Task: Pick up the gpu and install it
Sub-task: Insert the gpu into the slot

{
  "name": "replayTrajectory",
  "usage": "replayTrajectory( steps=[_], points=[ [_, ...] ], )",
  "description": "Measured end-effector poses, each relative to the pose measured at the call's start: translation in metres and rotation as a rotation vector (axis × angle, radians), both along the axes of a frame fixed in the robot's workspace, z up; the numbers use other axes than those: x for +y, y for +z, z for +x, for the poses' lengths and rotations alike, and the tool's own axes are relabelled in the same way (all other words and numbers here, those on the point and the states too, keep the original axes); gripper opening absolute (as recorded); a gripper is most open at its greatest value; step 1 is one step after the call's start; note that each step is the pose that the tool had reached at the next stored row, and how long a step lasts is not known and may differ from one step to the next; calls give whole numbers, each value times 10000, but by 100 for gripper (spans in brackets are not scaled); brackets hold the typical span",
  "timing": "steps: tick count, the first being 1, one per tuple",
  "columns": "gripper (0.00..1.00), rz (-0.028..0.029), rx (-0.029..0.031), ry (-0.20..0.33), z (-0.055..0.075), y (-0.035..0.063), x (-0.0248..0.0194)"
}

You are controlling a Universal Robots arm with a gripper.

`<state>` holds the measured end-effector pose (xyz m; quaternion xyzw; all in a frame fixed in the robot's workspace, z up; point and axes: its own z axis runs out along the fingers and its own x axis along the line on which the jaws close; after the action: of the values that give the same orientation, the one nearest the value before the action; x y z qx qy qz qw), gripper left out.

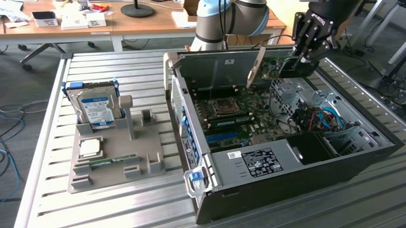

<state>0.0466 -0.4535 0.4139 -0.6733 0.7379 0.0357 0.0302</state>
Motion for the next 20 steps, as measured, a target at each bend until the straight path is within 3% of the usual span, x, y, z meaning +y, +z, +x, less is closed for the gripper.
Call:
replayTrajectory(
  steps=[5,20],
  points=[
    [27,5,0,-1,-77,-24,0],
    [27,3,-4,1,-107,-29,0]
  ],
)
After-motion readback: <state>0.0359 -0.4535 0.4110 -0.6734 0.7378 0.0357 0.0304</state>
